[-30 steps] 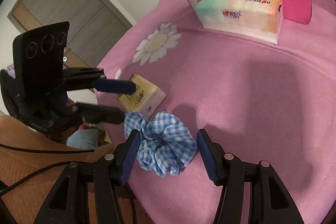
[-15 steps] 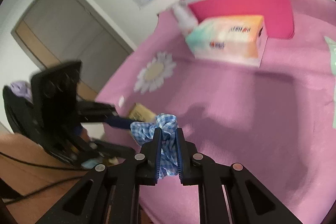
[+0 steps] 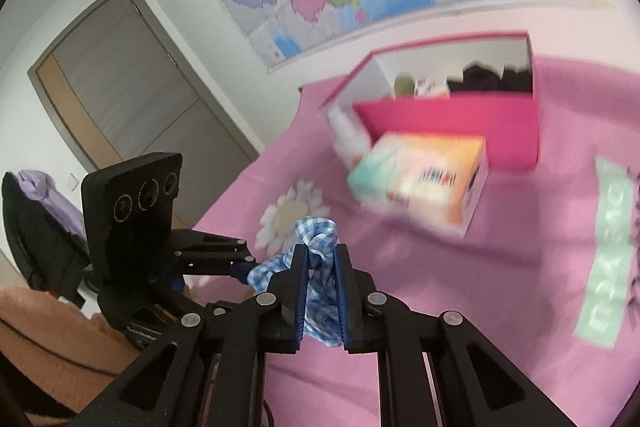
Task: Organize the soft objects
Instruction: 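Carry the gingham scrunchie into the pink box and open the right tool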
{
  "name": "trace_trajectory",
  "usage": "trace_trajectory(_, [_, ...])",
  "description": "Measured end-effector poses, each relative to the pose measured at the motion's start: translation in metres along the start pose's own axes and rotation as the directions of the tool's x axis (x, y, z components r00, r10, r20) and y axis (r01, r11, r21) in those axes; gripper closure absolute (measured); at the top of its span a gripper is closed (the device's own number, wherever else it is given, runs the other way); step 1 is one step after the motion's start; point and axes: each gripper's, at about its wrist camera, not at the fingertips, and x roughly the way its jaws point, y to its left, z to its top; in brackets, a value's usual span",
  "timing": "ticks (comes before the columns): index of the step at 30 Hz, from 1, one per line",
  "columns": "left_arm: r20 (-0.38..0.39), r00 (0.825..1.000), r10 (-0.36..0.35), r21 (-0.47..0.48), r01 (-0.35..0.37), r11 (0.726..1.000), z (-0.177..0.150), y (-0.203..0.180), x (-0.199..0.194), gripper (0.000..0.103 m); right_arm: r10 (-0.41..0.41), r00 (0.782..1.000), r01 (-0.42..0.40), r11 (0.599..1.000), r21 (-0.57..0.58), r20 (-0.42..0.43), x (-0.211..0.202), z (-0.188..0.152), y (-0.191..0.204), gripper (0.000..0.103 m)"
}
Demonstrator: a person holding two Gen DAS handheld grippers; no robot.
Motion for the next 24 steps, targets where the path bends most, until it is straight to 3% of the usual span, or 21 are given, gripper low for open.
trace_trajectory(12, [0.064, 0.996, 0.061, -0.027, -0.059, 0.998, 0.093, 0.027, 0.002, 0.072, -0.074, 0.987, 0.079, 0.997, -0.028, 0.146, -0.015, 0.083, -0.02, 0.091])
trace_trajectory(17, [0.084, 0.99, 0.113, -0.043, -0.11, 0.993, 0.131, 0.039, 0.005, 0.072, -0.104, 0.979, 0.11, 0.994, -0.023, 0.177, -0.009, 0.119, -0.035, 0.091])
trace_trajectory(24, [0.052, 0.986, 0.159, -0.097, -0.154, 0.983, 0.171, 0.066, 0.025, 0.072, -0.144, 0.972, 0.139, 0.989, 0.041, 0.184, 0.008, 0.154, -0.067, 0.091])
